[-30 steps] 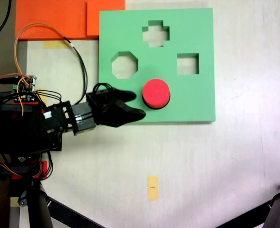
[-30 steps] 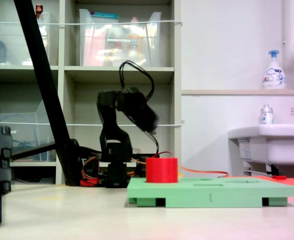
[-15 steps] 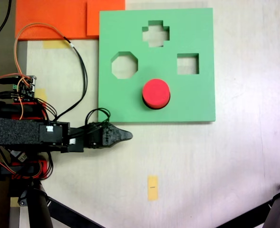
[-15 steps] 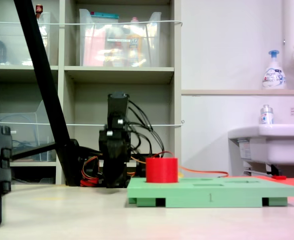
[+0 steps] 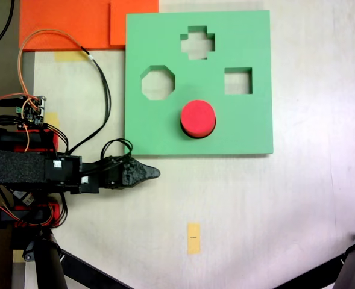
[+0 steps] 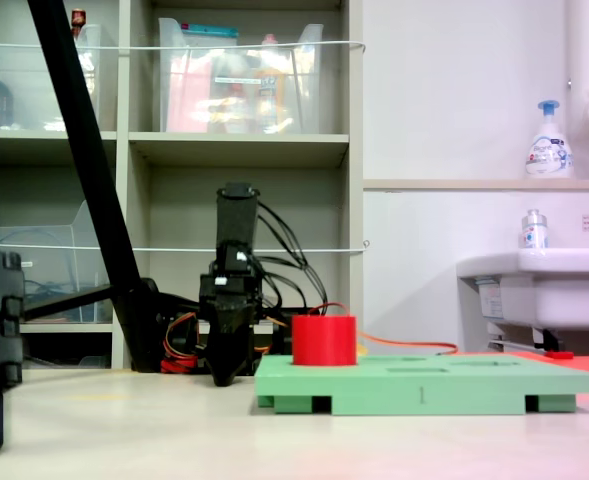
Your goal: Put the cylinder block into the corresponding hole
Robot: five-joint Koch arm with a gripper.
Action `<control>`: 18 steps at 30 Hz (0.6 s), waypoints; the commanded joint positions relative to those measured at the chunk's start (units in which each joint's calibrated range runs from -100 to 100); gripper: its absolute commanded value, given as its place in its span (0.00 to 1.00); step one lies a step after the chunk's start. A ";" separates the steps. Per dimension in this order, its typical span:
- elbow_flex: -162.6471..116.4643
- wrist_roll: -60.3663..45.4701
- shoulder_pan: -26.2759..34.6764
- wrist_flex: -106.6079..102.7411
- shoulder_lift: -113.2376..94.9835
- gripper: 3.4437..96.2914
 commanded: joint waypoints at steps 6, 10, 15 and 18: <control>-0.88 -0.24 0.39 -6.08 -0.68 0.50; -0.88 -0.24 0.39 -6.08 -0.68 0.50; -0.88 -0.24 0.39 -6.08 -0.68 0.50; -0.88 -0.24 0.39 -6.08 -0.68 0.50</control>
